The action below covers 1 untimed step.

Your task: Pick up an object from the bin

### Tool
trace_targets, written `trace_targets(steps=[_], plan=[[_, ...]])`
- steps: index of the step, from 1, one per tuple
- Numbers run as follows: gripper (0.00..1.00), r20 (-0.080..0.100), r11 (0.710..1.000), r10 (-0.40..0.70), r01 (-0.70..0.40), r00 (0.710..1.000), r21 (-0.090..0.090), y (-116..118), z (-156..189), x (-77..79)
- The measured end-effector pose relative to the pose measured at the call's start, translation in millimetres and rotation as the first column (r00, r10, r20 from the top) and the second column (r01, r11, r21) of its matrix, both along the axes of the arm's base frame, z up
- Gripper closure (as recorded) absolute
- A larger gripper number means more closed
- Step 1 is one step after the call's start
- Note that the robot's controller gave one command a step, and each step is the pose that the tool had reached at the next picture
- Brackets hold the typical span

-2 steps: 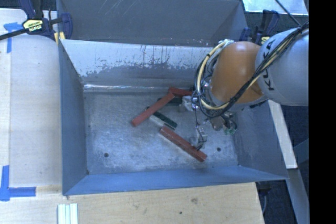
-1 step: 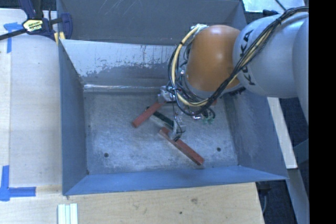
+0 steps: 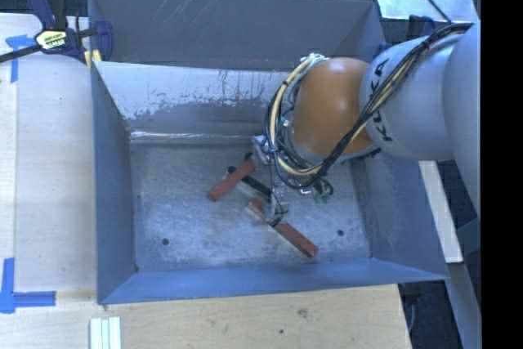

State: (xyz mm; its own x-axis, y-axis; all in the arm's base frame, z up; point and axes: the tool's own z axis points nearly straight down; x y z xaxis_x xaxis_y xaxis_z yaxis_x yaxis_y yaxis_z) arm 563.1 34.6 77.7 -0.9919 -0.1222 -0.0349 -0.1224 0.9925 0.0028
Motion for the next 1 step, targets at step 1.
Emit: trace_targets(steps=[1], plan=[[0.00,-0.012,1.000,-0.021,0.021,1.000,-0.005,5.9,4.6,-8.0]])
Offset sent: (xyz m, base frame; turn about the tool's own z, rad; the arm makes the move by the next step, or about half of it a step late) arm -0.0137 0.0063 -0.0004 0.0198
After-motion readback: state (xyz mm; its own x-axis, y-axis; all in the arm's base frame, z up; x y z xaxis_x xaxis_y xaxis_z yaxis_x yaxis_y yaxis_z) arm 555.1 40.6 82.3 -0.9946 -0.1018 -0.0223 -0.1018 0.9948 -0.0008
